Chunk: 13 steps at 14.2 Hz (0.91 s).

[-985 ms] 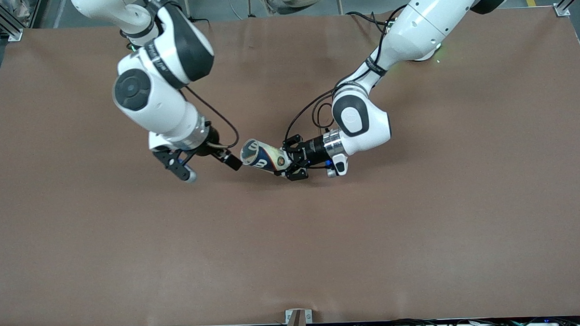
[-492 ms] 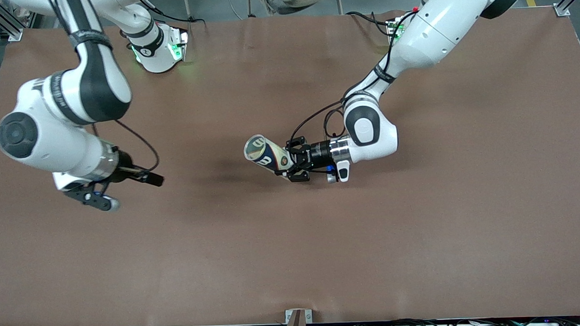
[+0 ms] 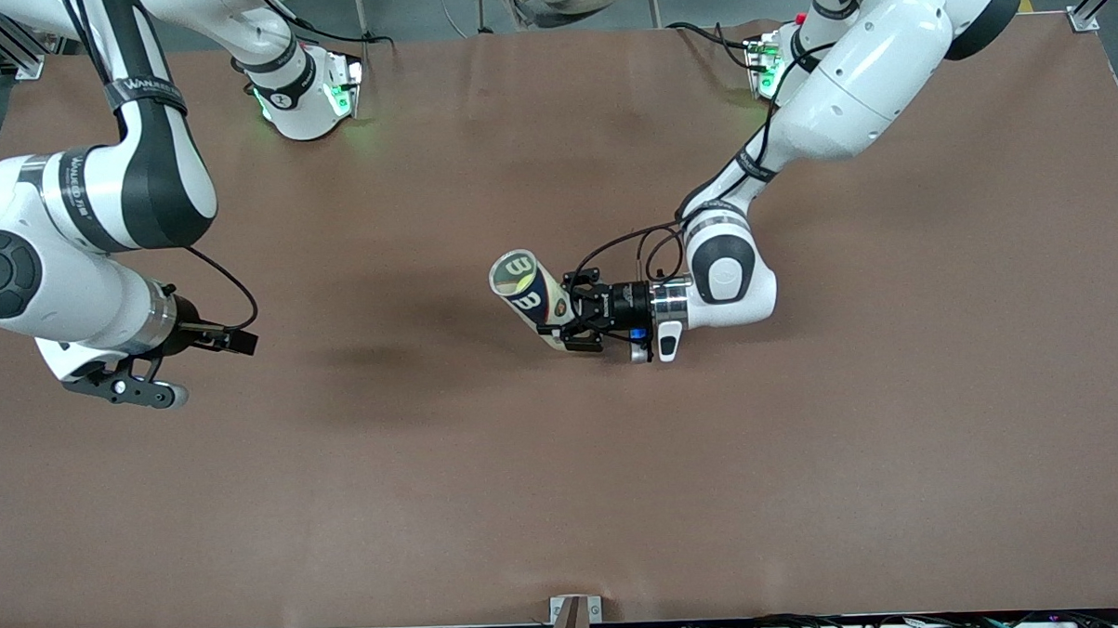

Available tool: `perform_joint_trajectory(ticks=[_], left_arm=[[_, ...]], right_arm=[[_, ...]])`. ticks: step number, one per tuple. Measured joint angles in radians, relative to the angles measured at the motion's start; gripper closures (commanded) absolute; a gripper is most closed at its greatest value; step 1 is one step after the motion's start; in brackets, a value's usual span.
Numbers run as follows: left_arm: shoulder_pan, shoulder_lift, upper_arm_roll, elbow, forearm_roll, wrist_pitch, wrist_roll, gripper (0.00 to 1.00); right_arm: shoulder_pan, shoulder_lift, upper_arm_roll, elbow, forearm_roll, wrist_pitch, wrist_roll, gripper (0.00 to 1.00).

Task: Insert tennis ball vertically with right arm
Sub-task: 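Open the right gripper and withdraw it from the can, then lower the can upright onto the table with the left gripper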

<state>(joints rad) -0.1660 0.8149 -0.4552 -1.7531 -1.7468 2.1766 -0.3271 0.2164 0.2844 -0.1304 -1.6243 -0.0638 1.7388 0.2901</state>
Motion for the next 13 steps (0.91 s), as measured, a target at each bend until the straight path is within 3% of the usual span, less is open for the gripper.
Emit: perform_joint_trajectory(ticks=[6,13], left_arm=[[0.025,0.103,0.011,0.069,0.000,-0.093,0.041,0.40],[0.020,0.165,0.032,0.104,0.007,-0.105,0.046,0.38]], right_arm=[[-0.206,-0.011,-0.003,0.044,-0.013,-0.038,-0.369,0.00],[-0.245,-0.012,-0.002,0.115,-0.100,-0.037,-0.481,0.00]])
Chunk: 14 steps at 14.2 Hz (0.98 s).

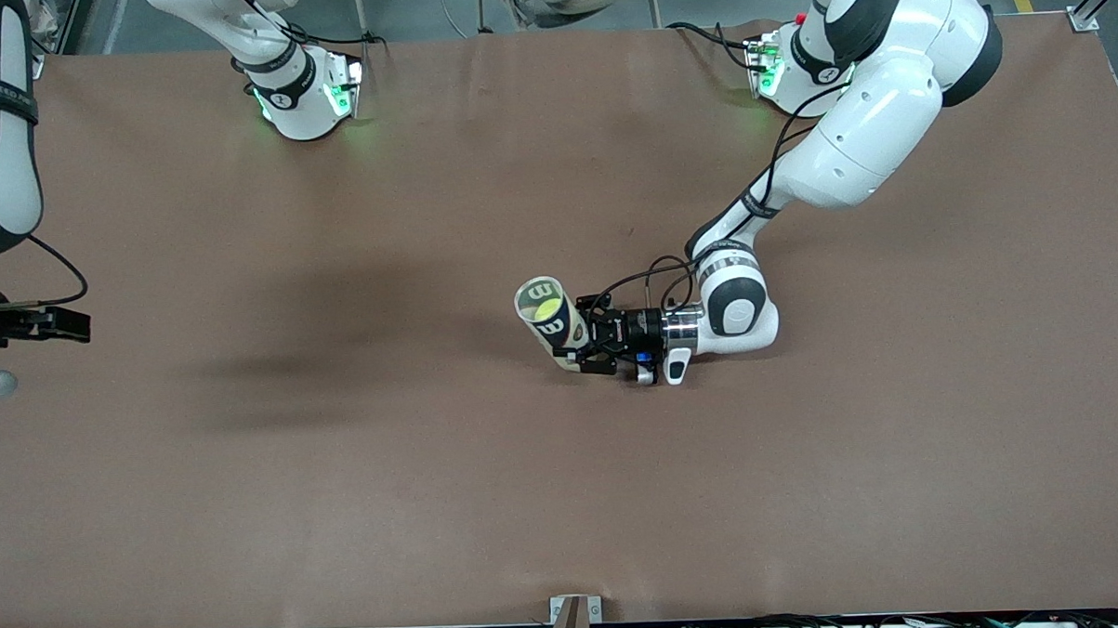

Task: Insert tennis ball vertically with right arm
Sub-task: 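Lower the can upright onto the table with the left gripper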

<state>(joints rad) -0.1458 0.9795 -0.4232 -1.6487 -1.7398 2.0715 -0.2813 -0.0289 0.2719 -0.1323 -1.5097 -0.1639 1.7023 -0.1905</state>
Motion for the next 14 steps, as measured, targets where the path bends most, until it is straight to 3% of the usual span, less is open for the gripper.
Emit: perform_joint_trajectory(ticks=[10,14], left_arm=[[-0.012,0.006,0.025,0.005,0.000,-0.007,-0.002,0.31],[-0.013,0.006,0.027,0.006,0.000,-0.007,-0.007,0.10]], right_arm=[[-0.030,0.003,0.005,0.045,0.068,-0.001,-0.002,0.00],[-0.030,0.003,0.008,0.058,0.069,-0.014,-0.002,0.00]])
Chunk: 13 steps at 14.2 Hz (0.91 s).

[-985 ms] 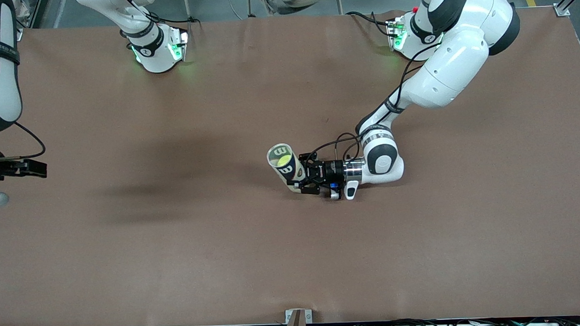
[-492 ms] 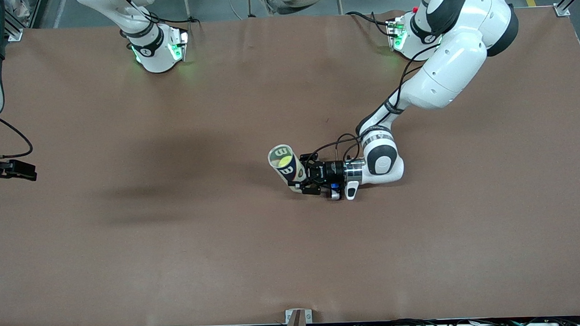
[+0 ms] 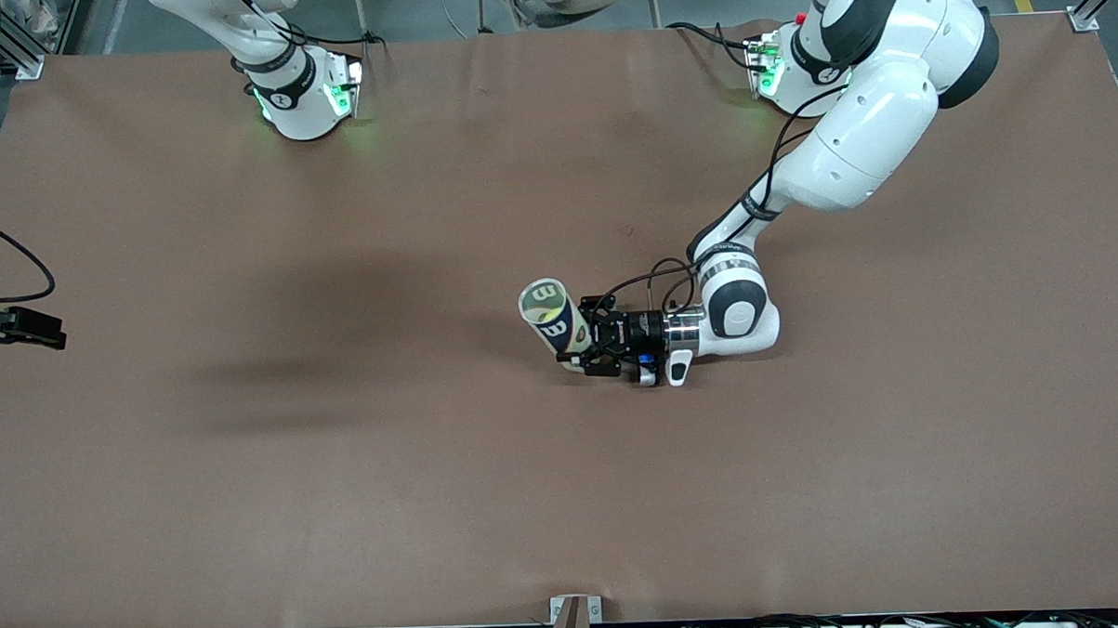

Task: Insert tennis ball vertically with right arm
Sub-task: 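Lower the can upright onto the table with the left gripper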

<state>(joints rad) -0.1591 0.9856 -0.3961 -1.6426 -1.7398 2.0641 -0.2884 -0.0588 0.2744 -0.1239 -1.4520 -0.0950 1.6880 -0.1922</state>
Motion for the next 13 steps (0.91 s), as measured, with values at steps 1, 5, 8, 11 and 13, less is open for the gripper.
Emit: perform_joint_trajectory(ticks=[1,5,8,11,13], left_arm=[[0.000,0.000,0.001,0.001,0.000,0.000,-0.002,0.08],[-0.001,0.000,0.006,0.003,0.000,-0.005,-0.008,0.03],[0.002,0.000,0.012,0.008,0.000,-0.005,-0.008,0.01],[0.004,0.000,0.034,0.028,0.019,-0.005,-0.033,0.01],[0.007,0.000,0.041,0.041,0.051,-0.005,-0.072,0.01]], right_arm=[[0.000,0.000,0.000,0.000,0.000,-0.001,0.000,0.00],[0.000,0.000,0.000,0.000,0.000,-0.003,0.000,0.00],[0.000,0.000,0.000,0.000,0.000,-0.003,-0.002,0.00],[0.000,0.000,0.000,0.000,0.000,-0.003,-0.022,0.00],[0.000,0.000,0.001,0.000,0.000,-0.003,-0.031,0.00]])
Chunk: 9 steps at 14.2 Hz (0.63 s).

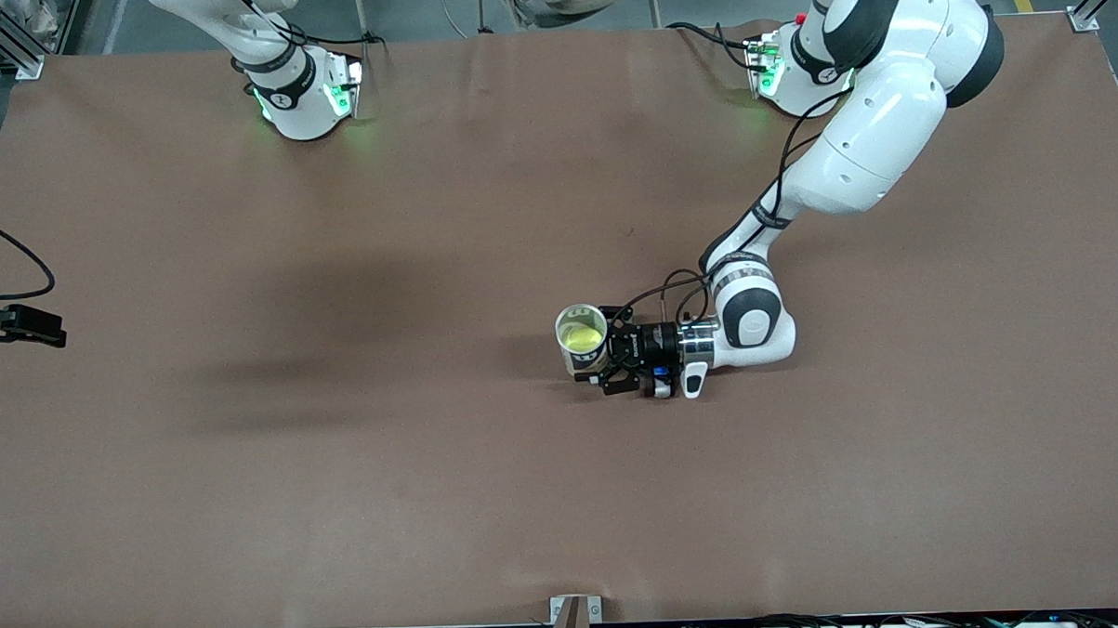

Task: Insert tennis ball vertically with right arm
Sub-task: 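Lower the can upright onto the table with the left gripper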

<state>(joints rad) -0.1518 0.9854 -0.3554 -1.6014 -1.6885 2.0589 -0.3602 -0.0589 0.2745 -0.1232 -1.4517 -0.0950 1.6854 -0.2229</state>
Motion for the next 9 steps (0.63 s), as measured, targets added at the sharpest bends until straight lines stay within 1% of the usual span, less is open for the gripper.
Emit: perform_joint_trajectory(ticks=[3,5,9], left_arm=[[0.001,-0.007,0.001,0.011,0.013,0.003,-0.021,0.01],[0.001,-0.027,0.003,0.013,0.032,0.020,-0.054,0.00],[0.002,-0.097,0.006,0.016,0.121,0.053,-0.172,0.01]], right_arm=[[0.000,0.000,0.007,0.008,0.000,0.000,-0.002,0.00],[0.001,0.000,0.012,0.037,0.001,-0.008,-0.002,0.00],[0.010,0.000,0.021,0.085,0.006,-0.088,-0.003,0.00]])
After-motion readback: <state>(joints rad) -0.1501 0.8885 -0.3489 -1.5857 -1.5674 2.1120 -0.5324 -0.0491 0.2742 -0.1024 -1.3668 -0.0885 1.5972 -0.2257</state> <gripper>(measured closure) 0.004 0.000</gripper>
